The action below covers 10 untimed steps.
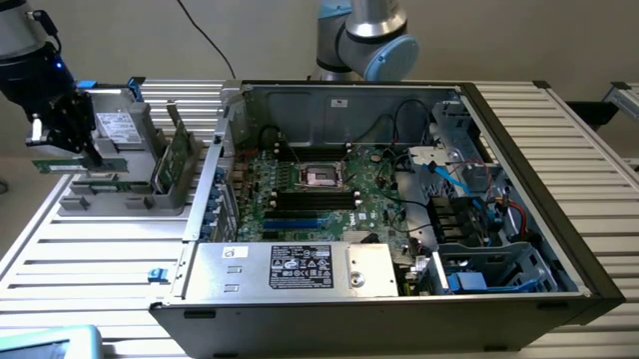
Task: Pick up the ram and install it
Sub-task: 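Pick up the ram and move it above insertion slot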
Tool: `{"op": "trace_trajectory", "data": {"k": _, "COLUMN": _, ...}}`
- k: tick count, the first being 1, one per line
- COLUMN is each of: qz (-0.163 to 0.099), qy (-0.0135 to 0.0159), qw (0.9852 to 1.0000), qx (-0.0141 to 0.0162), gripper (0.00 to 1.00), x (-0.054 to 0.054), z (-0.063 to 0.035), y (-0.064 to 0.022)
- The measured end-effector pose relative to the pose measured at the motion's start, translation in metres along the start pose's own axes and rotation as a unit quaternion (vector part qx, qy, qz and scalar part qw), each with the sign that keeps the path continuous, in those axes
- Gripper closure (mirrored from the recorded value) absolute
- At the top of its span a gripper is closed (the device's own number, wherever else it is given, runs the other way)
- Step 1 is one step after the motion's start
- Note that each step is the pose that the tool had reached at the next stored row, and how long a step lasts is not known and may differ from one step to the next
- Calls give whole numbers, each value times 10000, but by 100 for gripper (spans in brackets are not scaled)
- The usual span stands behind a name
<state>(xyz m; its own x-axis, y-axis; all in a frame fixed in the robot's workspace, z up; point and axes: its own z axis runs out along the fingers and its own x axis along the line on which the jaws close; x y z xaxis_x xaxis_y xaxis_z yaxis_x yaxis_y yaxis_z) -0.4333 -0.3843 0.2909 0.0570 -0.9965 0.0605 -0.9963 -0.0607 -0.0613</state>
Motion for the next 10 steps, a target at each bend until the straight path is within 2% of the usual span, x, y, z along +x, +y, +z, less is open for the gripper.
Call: {"op": "trace_trajectory", "data": {"k": 10, "qz": -27, "qy": 0, "qw": 10000, "qx": 31, "gripper": 86, "x": 27, "z": -440, "y": -27}}
